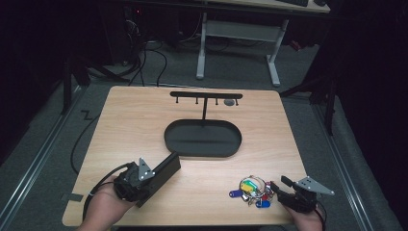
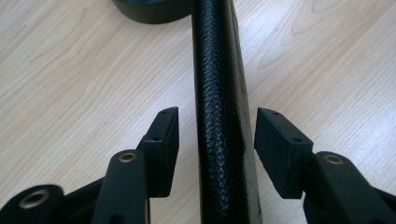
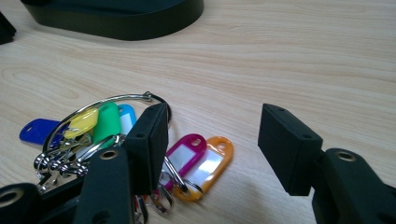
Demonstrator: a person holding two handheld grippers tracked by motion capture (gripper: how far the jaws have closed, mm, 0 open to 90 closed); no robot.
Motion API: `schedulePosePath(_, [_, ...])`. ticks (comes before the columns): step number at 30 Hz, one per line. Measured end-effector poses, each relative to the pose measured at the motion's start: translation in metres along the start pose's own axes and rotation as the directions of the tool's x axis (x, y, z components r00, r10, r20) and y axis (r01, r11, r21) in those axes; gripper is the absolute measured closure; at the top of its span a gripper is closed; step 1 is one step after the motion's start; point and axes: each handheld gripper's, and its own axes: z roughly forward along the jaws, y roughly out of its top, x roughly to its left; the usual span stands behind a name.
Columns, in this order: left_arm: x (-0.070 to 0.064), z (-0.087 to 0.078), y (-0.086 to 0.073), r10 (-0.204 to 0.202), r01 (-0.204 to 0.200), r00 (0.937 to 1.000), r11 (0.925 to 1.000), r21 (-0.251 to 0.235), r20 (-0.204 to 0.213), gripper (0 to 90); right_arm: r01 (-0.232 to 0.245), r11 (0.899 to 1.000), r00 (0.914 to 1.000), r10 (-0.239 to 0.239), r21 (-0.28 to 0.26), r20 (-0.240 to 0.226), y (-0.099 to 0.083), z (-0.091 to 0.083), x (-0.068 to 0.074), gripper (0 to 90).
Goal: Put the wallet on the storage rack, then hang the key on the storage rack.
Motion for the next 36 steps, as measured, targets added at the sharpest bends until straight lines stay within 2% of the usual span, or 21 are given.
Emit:
schedulePosePath(6, [0.003,0.002,0.008,0.014,-0.015,0.9997,0.9984,0.054,0.02,50.1,-0.013,1.0,0.9999,0.013,-0.005,0.006,-0.002,-0.003,-0.003,43.3])
schedulePosePath(9, [0.005,0.004,0.012,0.018,-0.019,0.9997,0.9977,0.066,0.016,50.2,-0.007,1.0,1.0,0.007,0.0,0.002,-0.001,-0.001,-0.002,43.3])
schedulePosePath(12, [0.006,0.006,0.016,0.021,-0.024,0.9993,0.9961,0.084,0.032,54.0,-0.003,1.0,1.0,0.003,0.001,-0.002,0.0,0.0,0.0,43.2])
schedulePosePath(15, [0.004,0.006,0.019,0.046,-0.049,0.9983,0.9937,0.101,0.037,58.3,-0.003,1.0,1.0,0.003,-0.002,-0.003,0.0,-0.001,-0.001,43.3])
schedulePosePath(19, [0.004,0.005,0.024,0.051,-0.058,0.9972,0.9902,0.127,0.054,65.3,-0.017,1.0,0.9998,0.017,-0.006,-0.004,-0.001,-0.002,-0.003,43.3])
schedulePosePath(23, [0.008,0.007,0.029,0.041,-0.053,0.9964,0.9853,0.162,0.074,67.8,-0.015,1.0,0.9999,0.015,-0.007,-0.006,0.0,-0.001,-0.003,43.2])
schedulePosePath(27, [0.012,0.007,0.03,0.036,-0.053,0.9944,0.9839,0.171,0.1,71.5,-0.022,1.0,0.9997,0.022,-0.007,-0.006,-0.001,-0.002,-0.003,43.2])
schedulePosePath(31, [0.006,0.005,0.033,0.105,-0.118,0.9909,0.9782,0.171,0.084,75.4,-0.031,0.999,0.9995,0.031,-0.005,-0.007,-0.001,-0.002,-0.004,43.3])
schedulePosePath(34, [0.005,0.003,0.035,0.139,-0.148,0.9881,0.9754,0.163,0.066,75.8,-0.03,1.0,0.9995,0.03,-0.002,-0.007,-0.001,-0.001,-0.004,43.2])
schedulePosePath(36, [0.006,0.001,0.037,0.146,-0.153,0.9877,0.9752,0.16,0.057,75.7,-0.029,1.0,0.9995,0.029,0.0,-0.008,-0.001,-0.001,-0.003,43.3])
